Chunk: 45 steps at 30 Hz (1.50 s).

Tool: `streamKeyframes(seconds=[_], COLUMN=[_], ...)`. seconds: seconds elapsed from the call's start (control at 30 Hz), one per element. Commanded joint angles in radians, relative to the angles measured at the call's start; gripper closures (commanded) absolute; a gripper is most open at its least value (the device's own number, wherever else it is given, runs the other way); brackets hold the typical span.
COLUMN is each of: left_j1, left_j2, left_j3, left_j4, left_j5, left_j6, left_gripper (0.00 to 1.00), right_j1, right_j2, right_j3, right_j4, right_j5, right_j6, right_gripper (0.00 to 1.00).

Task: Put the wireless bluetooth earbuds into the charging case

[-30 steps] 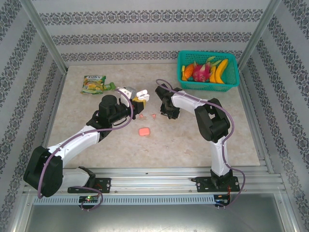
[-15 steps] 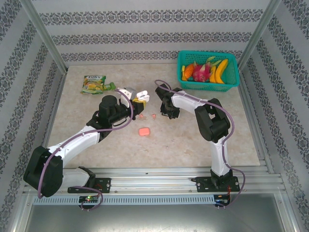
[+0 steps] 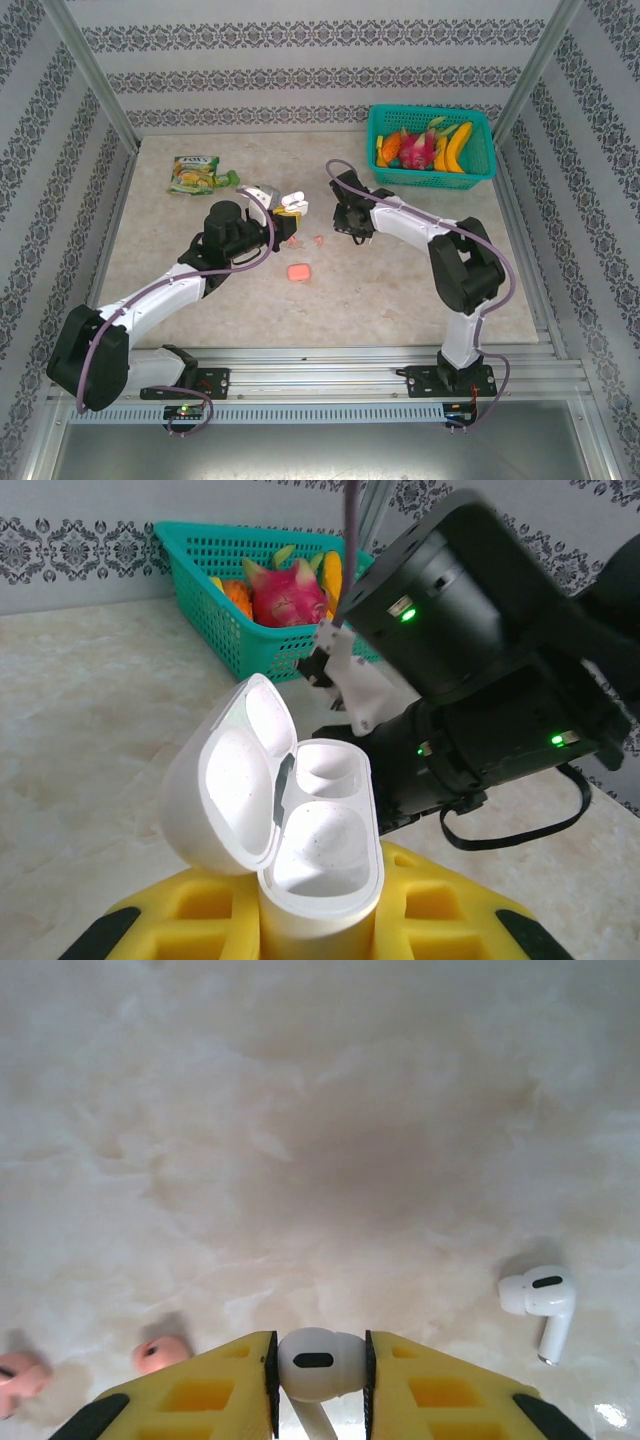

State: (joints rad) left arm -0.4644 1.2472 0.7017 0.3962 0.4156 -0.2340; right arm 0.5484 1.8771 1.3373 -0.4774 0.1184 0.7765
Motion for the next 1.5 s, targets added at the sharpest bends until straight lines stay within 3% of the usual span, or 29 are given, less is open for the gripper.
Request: streamKeyframes(seconds=[0.0,0.47,0.83,1.03,1.47], left_j1=[0.004,-0.052,-0.188,-0.246,-0.318], left_j2=[-0.027,-0.004,0.006,0.048,0.142], left_j3=[-0.006,-0.007,0.077,0.136,0.254], left_j4=[0.012,0.052,0.043,0.057,0.075], left_j5=[0.030,0.047,-0.155,-0.256,-0.346], left_j6=[-0.005,-0.013,0.123,0.197,0.254], left_gripper=[1.00,1.00,1.00,1.00,1.00], right_j1=[0.014,0.025,0.033,0.057,0.088], right_j2=[-0.095,-0.507,-0.739,-0.833,-0.894], right_j3=[-0.050,-0.207,-0.369,-0.453,-0.515], right_j4=[0.094,0.303,0.570,0.701,0.808], right_j5=[0.013,0.011,-0.094,-0.127,-0.184], right_j6=[-0.060,-0.240,-0.282,-0.282,-0.225], right_gripper=[0.73,0.72,0.72,0.71,0.72])
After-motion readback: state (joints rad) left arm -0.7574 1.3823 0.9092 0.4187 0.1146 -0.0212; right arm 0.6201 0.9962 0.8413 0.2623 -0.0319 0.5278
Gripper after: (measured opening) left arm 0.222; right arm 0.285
